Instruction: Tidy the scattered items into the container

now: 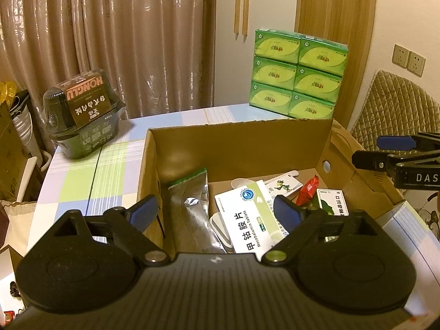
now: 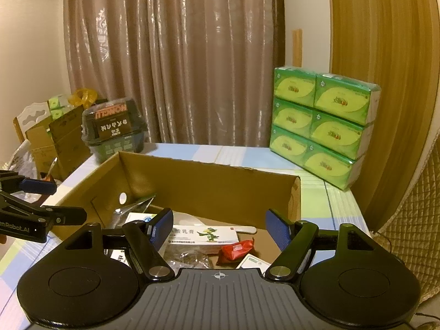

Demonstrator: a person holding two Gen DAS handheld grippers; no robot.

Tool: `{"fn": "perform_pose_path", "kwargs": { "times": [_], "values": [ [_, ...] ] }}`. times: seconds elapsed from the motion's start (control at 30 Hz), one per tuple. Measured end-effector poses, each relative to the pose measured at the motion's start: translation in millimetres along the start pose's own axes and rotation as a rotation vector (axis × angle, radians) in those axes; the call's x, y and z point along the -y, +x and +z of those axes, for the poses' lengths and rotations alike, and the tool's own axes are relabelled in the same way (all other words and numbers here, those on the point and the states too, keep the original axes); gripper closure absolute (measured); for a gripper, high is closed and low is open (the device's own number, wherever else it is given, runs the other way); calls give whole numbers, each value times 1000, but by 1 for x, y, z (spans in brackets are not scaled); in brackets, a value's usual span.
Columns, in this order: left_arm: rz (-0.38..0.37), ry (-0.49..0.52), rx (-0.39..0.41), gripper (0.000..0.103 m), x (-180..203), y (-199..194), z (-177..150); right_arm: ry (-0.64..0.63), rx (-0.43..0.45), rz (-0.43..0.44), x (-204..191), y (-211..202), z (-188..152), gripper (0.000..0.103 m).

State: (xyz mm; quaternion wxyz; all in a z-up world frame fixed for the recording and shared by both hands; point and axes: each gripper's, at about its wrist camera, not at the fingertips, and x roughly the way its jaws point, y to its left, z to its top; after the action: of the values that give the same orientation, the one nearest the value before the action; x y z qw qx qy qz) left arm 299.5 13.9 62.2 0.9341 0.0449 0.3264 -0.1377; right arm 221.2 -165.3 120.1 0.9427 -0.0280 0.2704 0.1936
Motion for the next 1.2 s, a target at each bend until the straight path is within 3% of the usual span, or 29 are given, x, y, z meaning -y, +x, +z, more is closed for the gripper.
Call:
{"fn": "perform_pose_path", "kwargs": {
  "times": [0.1,0.2,0.33,0.4,0.6,1.2],
  "values": [
    [11,0,-4,11,0,-4,0,8,-3,1,-2,-6,1,28],
    [35,-1,-10,7,3,-9,0,26,-7,2,-3,-15,2,14],
    [50,1,1,1,7,-22,-1,23,-12,4,-8,-30,4,10],
    [50,3,5,1,11,-30,-1,21,-14,1,-10,-38,5,2],
    [64,-15,29,1,20,-59,-2,35,-11,-9,-11,-69,4,2],
    [108,-151,0,1,49,-149,-38,159,-43,-31,-23,-156,-22,2]
  ]
}}
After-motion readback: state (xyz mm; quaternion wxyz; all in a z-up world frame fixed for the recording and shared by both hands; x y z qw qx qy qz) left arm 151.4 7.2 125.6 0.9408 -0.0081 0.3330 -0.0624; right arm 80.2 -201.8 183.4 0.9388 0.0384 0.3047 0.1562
